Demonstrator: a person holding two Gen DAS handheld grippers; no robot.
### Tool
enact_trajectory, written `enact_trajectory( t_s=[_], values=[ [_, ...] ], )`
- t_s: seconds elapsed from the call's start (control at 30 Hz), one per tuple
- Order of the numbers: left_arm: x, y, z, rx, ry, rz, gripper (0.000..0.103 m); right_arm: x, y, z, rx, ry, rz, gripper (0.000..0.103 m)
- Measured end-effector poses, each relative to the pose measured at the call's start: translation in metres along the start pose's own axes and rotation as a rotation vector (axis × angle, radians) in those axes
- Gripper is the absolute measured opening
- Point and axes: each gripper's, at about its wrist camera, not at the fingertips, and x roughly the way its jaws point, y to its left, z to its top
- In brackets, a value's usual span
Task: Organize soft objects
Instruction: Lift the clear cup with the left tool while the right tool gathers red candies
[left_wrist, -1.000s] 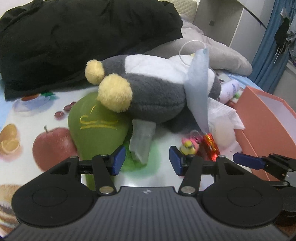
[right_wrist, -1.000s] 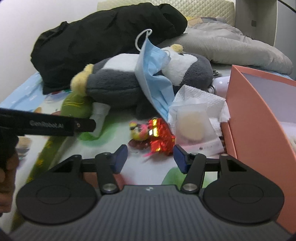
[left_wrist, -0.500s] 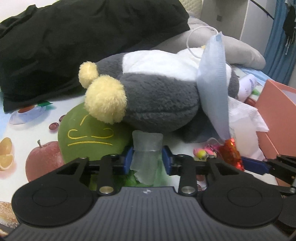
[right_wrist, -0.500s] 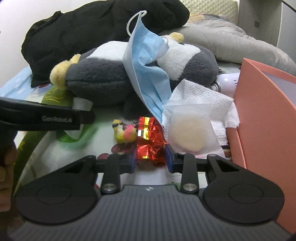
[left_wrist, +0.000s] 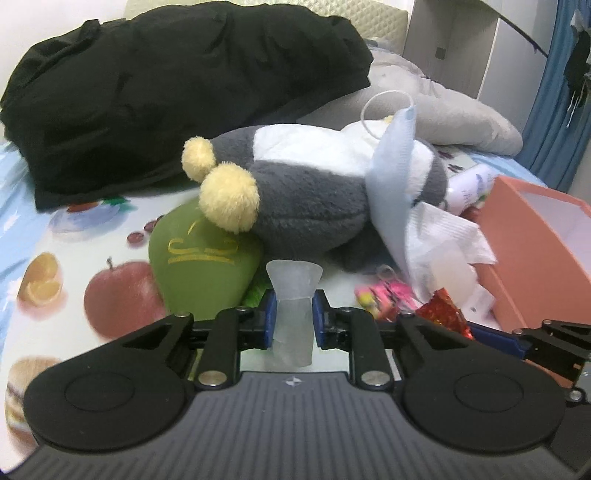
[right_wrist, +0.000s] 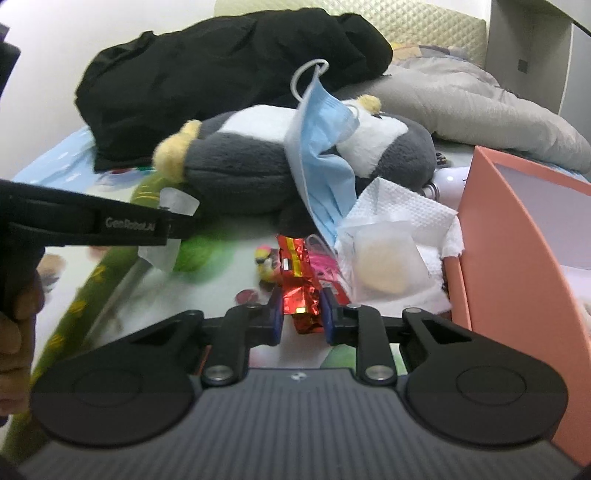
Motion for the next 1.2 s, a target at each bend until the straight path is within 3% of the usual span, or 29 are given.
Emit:
enact_trajectory(
  t_s=[0.37,0.57,0.7,0.83,0.9,0.97,1.03,1.2],
  values=[
    [-0.068,-0.019,-0.056,-0.057,0.055,-0.071,0.024,-0.069,0.015,-0.039,-0.079,0.019,-0.001,0.023],
    [-0.100,-0.028,-0.088,-0.099,0.116,-0.128,0.024,-0.102,0.016,-0.068,-0.125,0.082,0.014,0.023],
    [-0.107,-0.036,-0.108,-0.097,0.160,-0.142,0.024,-0.114,0.013,-0.089,-0.076,0.137,0.052,0.023],
    [-0.106,-0.039,-0.116,-0.087,0.173,-0.130,0.024,-0.119,0.013,-0.097,-0.084,0.139,0.075,0.030],
    [-0.107,-0.037,-0.117,-0.090,0.169,-0.121,0.024,-0.122,0.013,-0.096,-0.079,0.129,0.101,0.046],
    [-0.110,-0.036,-0.116,-0.088,0.162,-0.106,0.024,-0.125,0.009,-0.095,-0.038,0.113,0.144,0.054],
    [-0.110,-0.032,-0.115,-0.091,0.160,-0.094,0.024,-0.125,0.005,-0.094,-0.005,0.101,0.182,0.055],
    [-0.112,-0.028,-0.116,-0.091,0.164,-0.075,0.024,-0.113,-0.002,-0.095,0.003,0.098,0.183,0.055]
  ],
)
